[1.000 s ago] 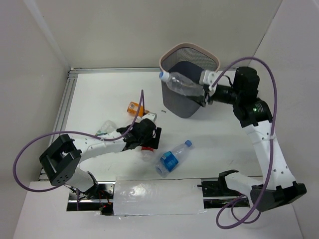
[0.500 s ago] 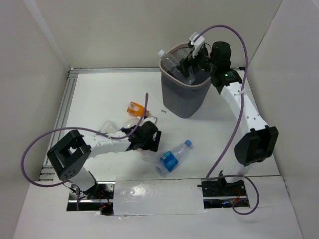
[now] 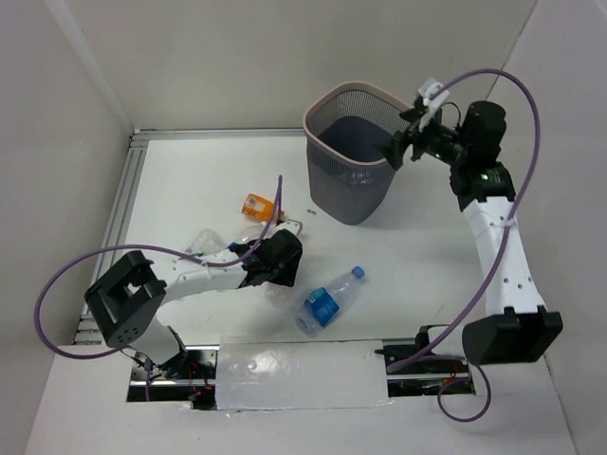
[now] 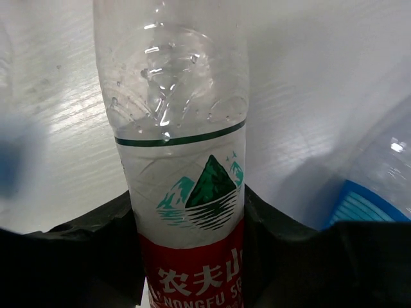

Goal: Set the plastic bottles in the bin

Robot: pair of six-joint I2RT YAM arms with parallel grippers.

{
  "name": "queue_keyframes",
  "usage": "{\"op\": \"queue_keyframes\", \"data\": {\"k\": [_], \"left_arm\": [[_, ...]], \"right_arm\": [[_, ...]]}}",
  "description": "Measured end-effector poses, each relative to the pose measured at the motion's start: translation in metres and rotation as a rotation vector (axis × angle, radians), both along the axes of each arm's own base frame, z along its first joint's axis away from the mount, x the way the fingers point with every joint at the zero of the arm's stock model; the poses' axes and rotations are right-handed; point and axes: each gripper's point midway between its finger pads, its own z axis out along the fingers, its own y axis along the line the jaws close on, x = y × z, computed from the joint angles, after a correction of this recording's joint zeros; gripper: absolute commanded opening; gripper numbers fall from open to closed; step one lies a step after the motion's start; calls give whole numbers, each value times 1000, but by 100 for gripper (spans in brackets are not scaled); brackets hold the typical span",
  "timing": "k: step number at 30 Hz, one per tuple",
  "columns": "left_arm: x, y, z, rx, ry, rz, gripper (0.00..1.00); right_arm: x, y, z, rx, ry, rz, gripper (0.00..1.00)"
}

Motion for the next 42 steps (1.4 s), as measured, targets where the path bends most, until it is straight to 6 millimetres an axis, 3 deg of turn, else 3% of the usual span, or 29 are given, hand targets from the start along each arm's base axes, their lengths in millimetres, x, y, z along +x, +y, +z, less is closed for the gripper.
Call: {"op": "queue_keyframes", "data": {"k": [2,3,5,7,8,10,11,13,15,18,20,21,22,25,26,27,28,31,33,35,39,42], "left_arm": [[0,-4,21,-20,-26,-21,27],[2,-8,36,-43,-49,-29,27],[10,-19,80,-113,-126,-51,25],[21,-32,141,-214,-236,-70,24],[26,-37,176,-268,-303,-85,24],[37,-45,242,-375,-426,-99,23],[41,-48,271,-417,-482,-107,23],[55,-52,333,-505,-602,-122,21],[69,-59,378,-568,-699,-134,15],[105,-74,427,-640,-824,-134,16],[131,-88,440,-672,-871,-128,21],[135,-91,450,-704,-903,-131,23],[159,-103,436,-692,-897,-122,35],[207,-126,413,-689,-914,-93,70],[221,-132,400,-673,-903,-81,88],[235,-139,386,-655,-893,-71,95],[247,-144,376,-643,-886,-60,99],[274,-161,345,-605,-860,-42,99],[280,-165,330,-584,-837,-40,99],[279,-165,328,-573,-828,-42,99],[268,-153,354,-561,-868,-56,99],[233,-120,375,-518,-874,-68,99]], "right_arm": [[-18,-14,-2,-10,-5,14,78],[-27,-18,-6,-23,0,31,52],[-48,-28,-22,-91,-8,77,27],[-71,-31,-52,-160,12,130,16],[-85,-29,-71,-191,31,163,16],[-109,-26,-107,-240,61,223,27],[-121,-24,-127,-262,81,252,60],[-141,-22,-163,-300,109,302,80],[-157,-20,-189,-323,129,339,90],[-172,-14,-211,-354,126,392,91],[-176,-10,-215,-368,111,419,91],[-177,-7,-216,-374,103,435,93],[-178,-6,-217,-378,98,444,93],[-179,-2,-221,-388,84,467,94],[-180,-1,-223,-389,82,471,96],[-180,-1,-226,-392,82,475,100],[-181,0,-228,-394,81,483,100],[-182,5,-233,-414,54,519,100],[-183,9,-237,-433,22,560,100],[-184,16,-243,-449,-8,616,100],[-191,37,-259,-487,-39,749,100],[-198,56,-277,-543,-59,862,100]]}}
